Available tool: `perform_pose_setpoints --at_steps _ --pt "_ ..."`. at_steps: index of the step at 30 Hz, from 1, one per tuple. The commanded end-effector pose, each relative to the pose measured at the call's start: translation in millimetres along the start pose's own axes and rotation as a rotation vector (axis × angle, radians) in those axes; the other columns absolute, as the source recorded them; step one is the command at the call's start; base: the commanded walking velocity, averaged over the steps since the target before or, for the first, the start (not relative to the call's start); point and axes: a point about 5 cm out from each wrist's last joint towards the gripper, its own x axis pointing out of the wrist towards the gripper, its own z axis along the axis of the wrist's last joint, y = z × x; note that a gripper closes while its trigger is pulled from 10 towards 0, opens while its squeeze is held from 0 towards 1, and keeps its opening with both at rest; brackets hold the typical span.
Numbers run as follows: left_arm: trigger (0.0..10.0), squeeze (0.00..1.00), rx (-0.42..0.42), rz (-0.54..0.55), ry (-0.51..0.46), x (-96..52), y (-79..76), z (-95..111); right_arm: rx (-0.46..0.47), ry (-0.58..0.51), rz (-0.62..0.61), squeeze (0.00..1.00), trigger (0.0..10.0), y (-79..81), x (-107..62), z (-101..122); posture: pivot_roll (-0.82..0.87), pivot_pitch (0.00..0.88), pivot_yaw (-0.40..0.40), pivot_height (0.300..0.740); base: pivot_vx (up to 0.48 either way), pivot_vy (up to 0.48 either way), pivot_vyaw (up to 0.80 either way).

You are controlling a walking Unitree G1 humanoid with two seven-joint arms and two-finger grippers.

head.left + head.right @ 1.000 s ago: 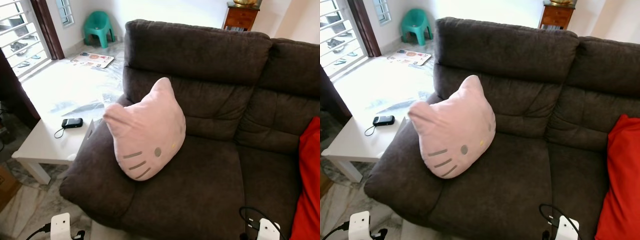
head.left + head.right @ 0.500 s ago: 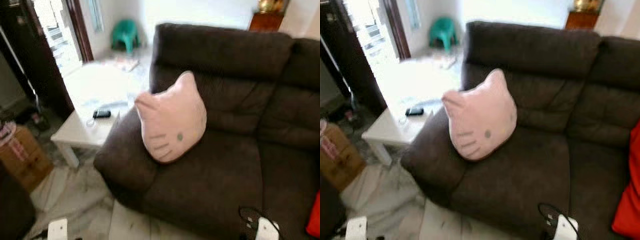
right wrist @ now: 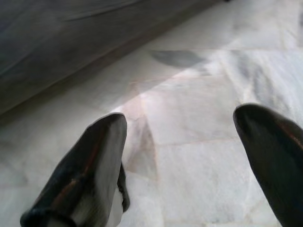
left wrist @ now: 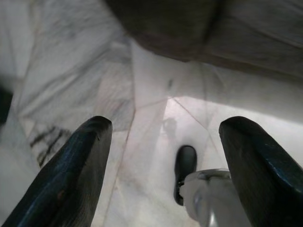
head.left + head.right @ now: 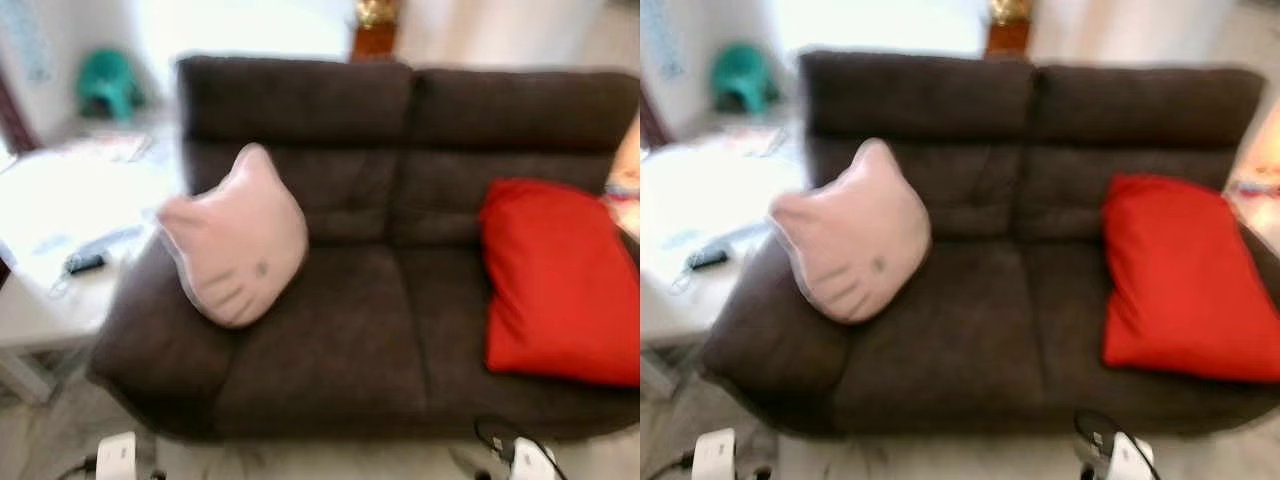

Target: Move the pillow to the sofa from floor

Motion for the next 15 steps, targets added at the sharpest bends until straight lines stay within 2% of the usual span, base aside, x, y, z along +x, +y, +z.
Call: perform_pose_setpoints --at_steps 1,9,13,15 --pt "10.0 0.0 0.004 0.013 0.019 -0.6 9.1 -2.0 -0.003 0.003 0.004 0.0 10.0 0.8 0.1 0.1 0.03 0.0 -0.044 0.74 0.0 0.0 -0.75" --pt "10.0 0.0 -0.003 0.03 0.034 -2.2 17.3 -7.2 -0.009 0.012 0.007 0.0 10.0 0.3 -0.4 -2.9 0.03 0.0 -0.042 0.74 0.0 0.0 -0.75" --pt "10.0 0.0 0.055 0.027 0.031 -1.7 13.3 -6.3 -0.02 0.013 0.012 0.0 10.0 1.2 -0.3 -2.7 0.02 0.0 -0.041 0.74 0.0 0.0 -0.75" --pt "10.0 0.0 0.059 0.026 0.032 -1.5 11.5 -6.2 -0.024 0.013 0.012 0.0 10.0 1.1 -0.3 -2.7 0.02 0.0 -0.041 0.74 0.0 -0.411 -0.75"
